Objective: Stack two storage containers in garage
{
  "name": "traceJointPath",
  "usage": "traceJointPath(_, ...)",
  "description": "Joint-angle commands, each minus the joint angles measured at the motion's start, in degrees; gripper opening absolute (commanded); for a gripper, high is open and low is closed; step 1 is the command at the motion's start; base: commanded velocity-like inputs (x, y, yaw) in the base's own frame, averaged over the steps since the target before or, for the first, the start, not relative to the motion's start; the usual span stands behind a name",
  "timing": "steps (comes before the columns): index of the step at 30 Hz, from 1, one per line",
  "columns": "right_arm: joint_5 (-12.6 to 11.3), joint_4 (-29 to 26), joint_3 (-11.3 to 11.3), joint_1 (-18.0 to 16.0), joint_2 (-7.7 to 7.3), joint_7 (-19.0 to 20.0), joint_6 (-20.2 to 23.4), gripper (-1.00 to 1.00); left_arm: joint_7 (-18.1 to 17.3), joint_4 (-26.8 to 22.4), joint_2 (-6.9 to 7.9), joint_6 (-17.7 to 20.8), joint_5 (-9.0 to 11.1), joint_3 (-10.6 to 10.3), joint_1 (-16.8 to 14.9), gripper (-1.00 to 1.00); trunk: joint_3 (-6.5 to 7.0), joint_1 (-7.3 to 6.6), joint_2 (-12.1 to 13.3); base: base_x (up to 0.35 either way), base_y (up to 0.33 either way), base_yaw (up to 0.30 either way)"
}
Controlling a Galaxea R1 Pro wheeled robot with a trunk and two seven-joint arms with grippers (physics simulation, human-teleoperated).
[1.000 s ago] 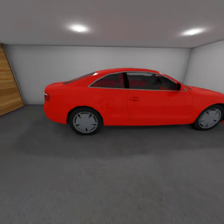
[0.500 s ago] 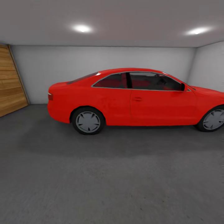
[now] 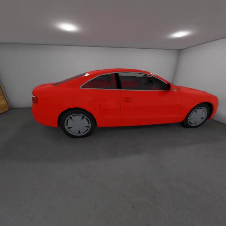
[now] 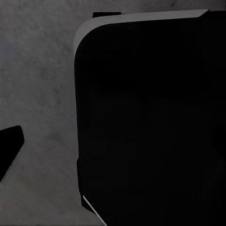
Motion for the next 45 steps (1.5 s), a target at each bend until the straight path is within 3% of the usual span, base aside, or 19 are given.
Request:
traceJointPath(1, -0.4, 0.0, 0.4, 0.0, 0.00, 0.0, -0.2, 1.00, 0.0, 0.0, 0.00, -0.1, 0.0, 0.0, 0.0, 1.00, -0.04, 0.00, 0.0, 0.000, 0.000, -0.243)
traceJointPath(45, -0.4, 0.0, 0.5, 0.0, -0.20, 0.5, -0.2, 1.00, 0.0, 0.0, 0.00, -0.1, 0.0, 0.0, 0.0, 1.00, -0.04, 0.00, 0.0, 0.000, 0.000, -0.243)
